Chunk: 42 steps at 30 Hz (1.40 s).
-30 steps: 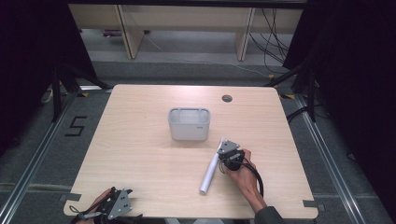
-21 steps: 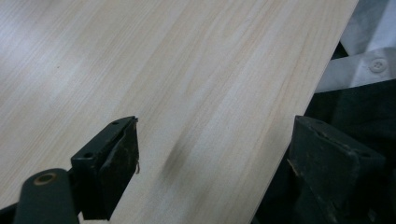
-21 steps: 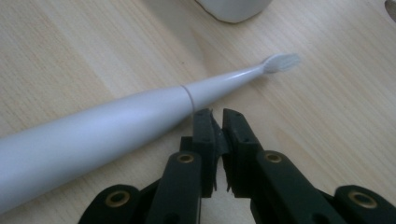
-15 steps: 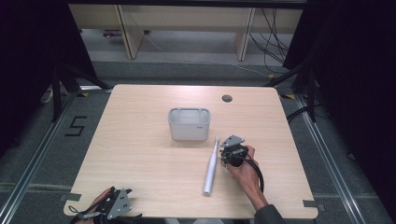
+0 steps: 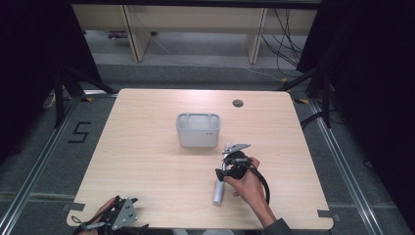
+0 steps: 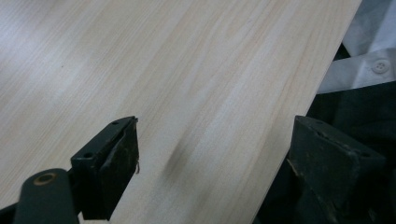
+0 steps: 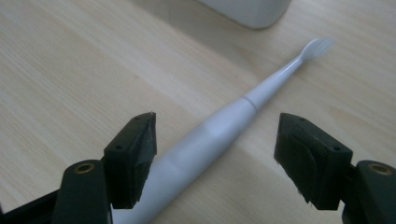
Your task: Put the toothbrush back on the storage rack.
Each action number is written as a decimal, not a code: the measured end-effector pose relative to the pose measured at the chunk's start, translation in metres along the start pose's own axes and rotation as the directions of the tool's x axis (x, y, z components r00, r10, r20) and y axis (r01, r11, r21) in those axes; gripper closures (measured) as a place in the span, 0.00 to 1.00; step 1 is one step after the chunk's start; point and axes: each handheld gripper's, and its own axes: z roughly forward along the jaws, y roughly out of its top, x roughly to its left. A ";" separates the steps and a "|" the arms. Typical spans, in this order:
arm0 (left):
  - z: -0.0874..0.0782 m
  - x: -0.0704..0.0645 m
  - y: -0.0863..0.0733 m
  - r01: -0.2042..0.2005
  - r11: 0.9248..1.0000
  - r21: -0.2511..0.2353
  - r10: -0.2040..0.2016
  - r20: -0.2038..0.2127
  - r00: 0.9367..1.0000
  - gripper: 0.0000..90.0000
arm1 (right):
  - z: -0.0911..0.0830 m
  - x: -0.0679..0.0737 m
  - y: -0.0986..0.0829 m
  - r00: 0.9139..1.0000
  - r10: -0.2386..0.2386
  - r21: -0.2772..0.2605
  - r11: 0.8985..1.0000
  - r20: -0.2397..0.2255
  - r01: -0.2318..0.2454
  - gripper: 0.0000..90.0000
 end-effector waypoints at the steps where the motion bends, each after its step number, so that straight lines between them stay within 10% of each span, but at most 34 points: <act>1: 0.000 0.000 0.000 0.000 1.000 0.000 0.000 0.000 1.000 0.17 | 0.003 0.001 0.000 1.000 0.008 0.008 1.000 0.003 -0.008 0.33; 31: 0.001 0.000 0.000 0.002 1.000 0.006 -0.002 -0.003 1.000 0.17 | 0.014 -0.018 -0.009 0.998 -0.058 0.180 0.982 -0.024 0.061 0.62; 42: 0.001 0.000 0.000 0.001 1.000 0.006 -0.001 -0.002 1.000 0.17 | 0.013 -0.028 0.002 0.993 -0.106 0.309 0.944 -0.057 0.119 0.71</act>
